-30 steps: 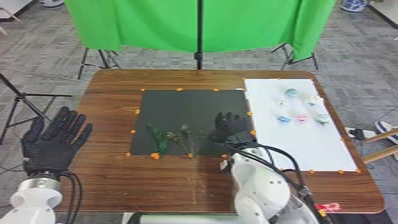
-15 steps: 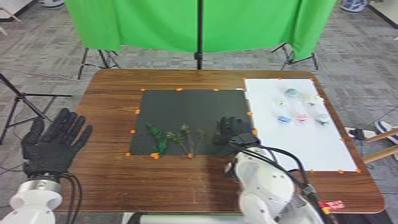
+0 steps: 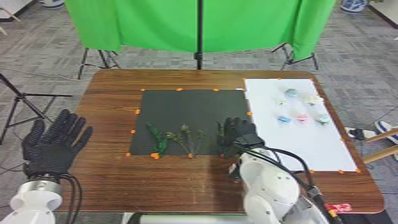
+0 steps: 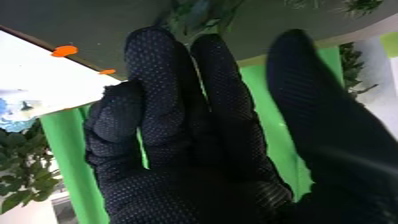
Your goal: Arrange flowers
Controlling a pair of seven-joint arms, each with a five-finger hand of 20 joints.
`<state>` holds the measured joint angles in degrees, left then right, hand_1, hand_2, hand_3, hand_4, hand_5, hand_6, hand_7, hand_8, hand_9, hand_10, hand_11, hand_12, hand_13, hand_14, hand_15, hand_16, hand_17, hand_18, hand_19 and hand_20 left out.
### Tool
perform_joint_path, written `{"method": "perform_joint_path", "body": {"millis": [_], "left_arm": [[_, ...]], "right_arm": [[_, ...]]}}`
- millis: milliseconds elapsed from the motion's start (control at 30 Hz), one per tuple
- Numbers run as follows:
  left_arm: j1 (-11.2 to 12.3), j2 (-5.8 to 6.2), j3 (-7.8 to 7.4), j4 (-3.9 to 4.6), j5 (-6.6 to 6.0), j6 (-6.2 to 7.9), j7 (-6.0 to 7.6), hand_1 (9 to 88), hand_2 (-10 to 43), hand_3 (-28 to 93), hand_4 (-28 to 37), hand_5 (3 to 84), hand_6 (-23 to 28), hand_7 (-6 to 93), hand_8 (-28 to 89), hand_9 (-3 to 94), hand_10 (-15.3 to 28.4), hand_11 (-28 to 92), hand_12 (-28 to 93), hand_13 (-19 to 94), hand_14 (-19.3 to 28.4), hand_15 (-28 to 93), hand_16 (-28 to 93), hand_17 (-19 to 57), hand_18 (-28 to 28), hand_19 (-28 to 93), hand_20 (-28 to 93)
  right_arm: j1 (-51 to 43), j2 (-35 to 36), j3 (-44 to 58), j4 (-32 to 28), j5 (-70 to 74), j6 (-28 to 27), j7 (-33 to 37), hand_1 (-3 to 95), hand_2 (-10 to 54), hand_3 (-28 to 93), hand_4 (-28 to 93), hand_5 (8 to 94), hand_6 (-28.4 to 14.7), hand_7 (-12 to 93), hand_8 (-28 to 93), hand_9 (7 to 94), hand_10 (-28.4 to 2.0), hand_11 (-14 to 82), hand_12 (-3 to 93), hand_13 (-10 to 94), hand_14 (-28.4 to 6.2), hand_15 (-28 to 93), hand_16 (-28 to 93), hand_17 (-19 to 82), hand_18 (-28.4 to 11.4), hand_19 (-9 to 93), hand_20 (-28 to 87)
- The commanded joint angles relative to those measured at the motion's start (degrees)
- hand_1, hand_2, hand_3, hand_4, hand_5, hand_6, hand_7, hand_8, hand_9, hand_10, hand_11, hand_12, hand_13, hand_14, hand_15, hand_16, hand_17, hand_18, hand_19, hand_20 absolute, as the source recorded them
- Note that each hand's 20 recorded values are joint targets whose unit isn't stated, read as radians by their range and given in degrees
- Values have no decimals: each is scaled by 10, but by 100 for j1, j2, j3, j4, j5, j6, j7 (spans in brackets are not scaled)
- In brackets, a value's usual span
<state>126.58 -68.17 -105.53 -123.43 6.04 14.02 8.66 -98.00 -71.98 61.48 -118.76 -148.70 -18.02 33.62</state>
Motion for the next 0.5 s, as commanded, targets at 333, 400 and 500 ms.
{"method": "perform_joint_path", "body": {"millis": [333, 400, 500], "left_arm": [[56, -43, 22, 2, -78, 130, -46, 284, 133, 724, -283, 498, 93, 166, -83, 431, 158, 256, 146, 320, 161, 419, -53, -43, 152, 344, 173], [54, -47, 20, 5, -74, 118, -54, 286, 130, 725, -283, 498, 93, 167, -84, 431, 158, 256, 146, 320, 161, 420, -53, -43, 151, 344, 173], [61, -48, 24, 11, -52, 95, -73, 293, 121, 726, -283, 497, 92, 167, -84, 431, 158, 257, 147, 320, 161, 420, -54, -43, 152, 344, 173]], "right_arm": [[-138, 24, 18, 615, -659, 814, -296, 690, -95, 681, -282, 643, -37, 387, 157, 730, -150, 194, 506, 655, -102, 579, 464, 368, -261, 895, 354], [-165, 33, 41, 625, -758, 818, -415, 685, -95, 680, -282, 597, -41, 418, 123, 710, -148, 226, 513, 647, -98, 589, 465, 368, -258, 890, 351], [-166, 38, 42, 620, -770, 810, -496, 682, -95, 685, -283, 566, -53, 359, -82, 688, -149, 262, 508, 637, -97, 591, 466, 361, -253, 879, 346]]}}
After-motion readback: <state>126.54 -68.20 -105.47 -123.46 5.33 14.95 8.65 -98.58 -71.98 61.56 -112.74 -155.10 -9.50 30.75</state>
